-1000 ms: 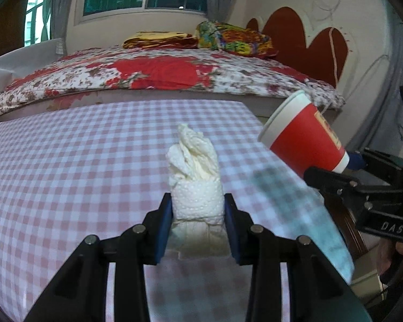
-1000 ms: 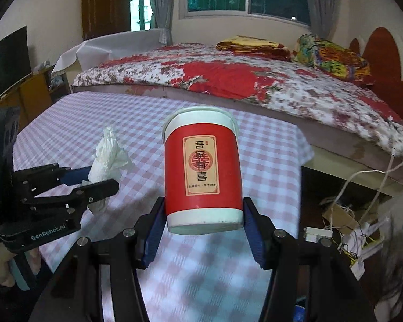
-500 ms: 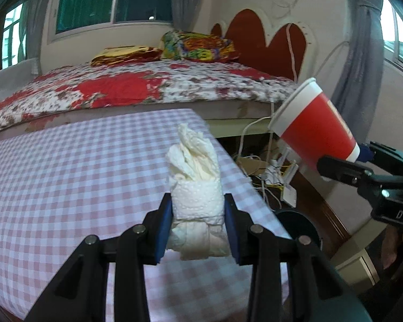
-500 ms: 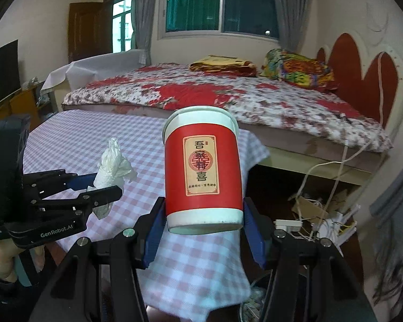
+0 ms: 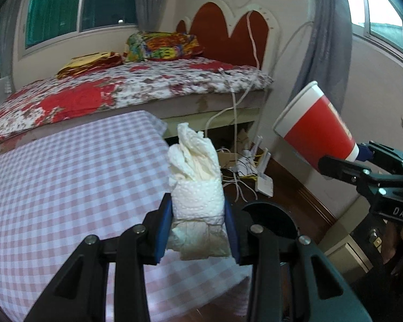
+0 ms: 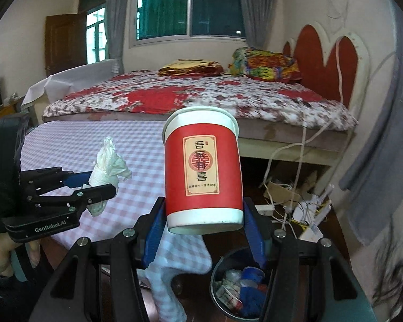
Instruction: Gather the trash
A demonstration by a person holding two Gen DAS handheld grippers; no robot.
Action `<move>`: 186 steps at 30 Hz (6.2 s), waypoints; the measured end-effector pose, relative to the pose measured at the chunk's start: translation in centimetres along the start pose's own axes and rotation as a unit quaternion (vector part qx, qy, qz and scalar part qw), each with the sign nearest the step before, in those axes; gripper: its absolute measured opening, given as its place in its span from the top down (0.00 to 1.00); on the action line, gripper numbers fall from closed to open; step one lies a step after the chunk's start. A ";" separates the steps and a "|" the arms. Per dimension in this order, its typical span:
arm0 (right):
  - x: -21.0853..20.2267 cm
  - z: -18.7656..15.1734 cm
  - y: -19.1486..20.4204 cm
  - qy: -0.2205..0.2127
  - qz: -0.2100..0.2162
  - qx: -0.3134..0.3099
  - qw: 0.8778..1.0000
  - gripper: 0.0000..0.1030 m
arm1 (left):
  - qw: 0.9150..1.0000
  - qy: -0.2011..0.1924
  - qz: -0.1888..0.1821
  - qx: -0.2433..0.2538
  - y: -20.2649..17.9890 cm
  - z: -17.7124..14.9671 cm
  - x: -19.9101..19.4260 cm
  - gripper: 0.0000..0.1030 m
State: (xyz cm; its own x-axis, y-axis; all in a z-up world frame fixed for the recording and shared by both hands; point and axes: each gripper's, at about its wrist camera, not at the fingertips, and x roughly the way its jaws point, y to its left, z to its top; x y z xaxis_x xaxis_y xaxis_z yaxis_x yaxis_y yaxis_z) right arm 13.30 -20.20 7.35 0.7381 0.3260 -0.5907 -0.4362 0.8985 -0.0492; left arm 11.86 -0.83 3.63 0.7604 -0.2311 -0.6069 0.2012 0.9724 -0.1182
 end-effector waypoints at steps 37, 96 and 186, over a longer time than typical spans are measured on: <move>1.6 -14.6 -15.3 0.092 -0.070 0.081 0.990 0.44 | 0.990 0.099 -0.086 0.045 -14.6 -5.4 10.7 0.62; 15.2 -22.8 -17.5 0.256 -0.123 0.020 0.959 0.02 | 0.969 0.240 -0.045 0.038 -13.9 -12.0 21.8 0.23; -18.3 -4.3 2.6 -0.032 -0.106 0.037 0.993 0.00 | 0.993 -0.095 0.035 0.069 -9.2 -3.2 -15.8 0.00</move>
State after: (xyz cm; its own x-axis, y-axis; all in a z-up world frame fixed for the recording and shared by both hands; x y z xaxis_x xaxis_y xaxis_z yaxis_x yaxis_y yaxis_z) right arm -3.55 -25.05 14.52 0.8412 0.1439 -0.5212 -0.2309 0.9672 -0.1056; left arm -3.99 -6.00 11.76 0.8752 -0.1779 -0.4499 0.2167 0.9756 0.0357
